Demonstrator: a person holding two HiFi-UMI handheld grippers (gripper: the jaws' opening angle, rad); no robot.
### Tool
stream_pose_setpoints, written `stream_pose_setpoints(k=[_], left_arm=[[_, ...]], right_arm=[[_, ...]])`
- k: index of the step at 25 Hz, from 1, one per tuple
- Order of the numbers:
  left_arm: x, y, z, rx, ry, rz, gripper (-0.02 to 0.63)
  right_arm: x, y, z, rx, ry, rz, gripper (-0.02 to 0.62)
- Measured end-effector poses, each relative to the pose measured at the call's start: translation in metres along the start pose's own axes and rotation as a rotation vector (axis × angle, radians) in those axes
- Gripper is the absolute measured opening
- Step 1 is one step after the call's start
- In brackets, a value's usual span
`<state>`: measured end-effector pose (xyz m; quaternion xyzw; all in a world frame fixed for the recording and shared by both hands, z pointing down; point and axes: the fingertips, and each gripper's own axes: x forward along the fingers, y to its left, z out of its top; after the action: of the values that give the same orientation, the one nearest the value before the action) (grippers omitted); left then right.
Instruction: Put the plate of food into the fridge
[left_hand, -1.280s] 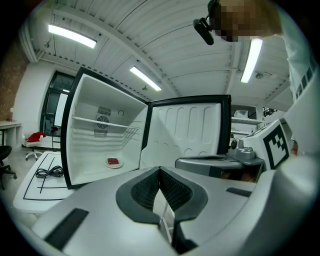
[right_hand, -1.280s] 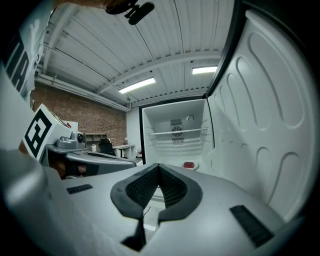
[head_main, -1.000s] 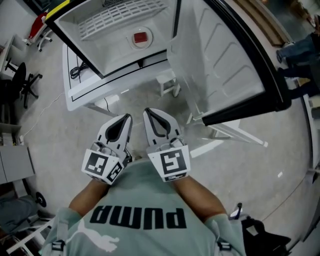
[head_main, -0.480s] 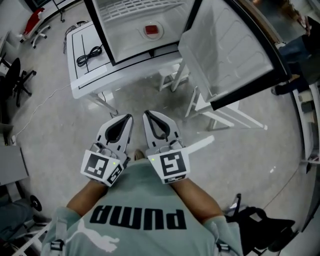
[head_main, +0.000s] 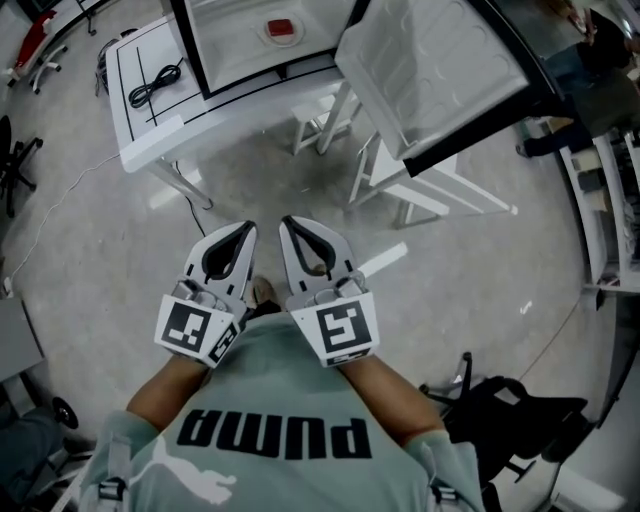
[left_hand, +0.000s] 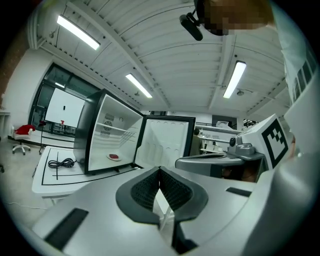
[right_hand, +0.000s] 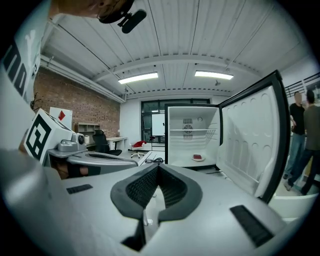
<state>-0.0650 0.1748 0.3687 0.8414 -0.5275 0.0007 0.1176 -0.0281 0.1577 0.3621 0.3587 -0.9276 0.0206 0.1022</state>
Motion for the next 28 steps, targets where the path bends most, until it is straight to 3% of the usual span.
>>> stream_pose_setpoints(k=[6,18,28], left_arm=[[-0.002,-0.031,-0.006,0.015,0.0,0.018,0.005],[0.024,-0.149,-0.024,0.036,0.042,0.008,0.005],[0.024,-0.191,-0.04,0.047,0.062,0.033,0.005]], right_arm=[[-0.037,-0.01,-0.006,0.011,-0.02,0.001,0.005],[-0.15,-0.071,-0.019,0.043,-0.049,-0.037,0.005],[-0.187,-0.082,-0.051,0.074,-0.01,-0.019,0.005]])
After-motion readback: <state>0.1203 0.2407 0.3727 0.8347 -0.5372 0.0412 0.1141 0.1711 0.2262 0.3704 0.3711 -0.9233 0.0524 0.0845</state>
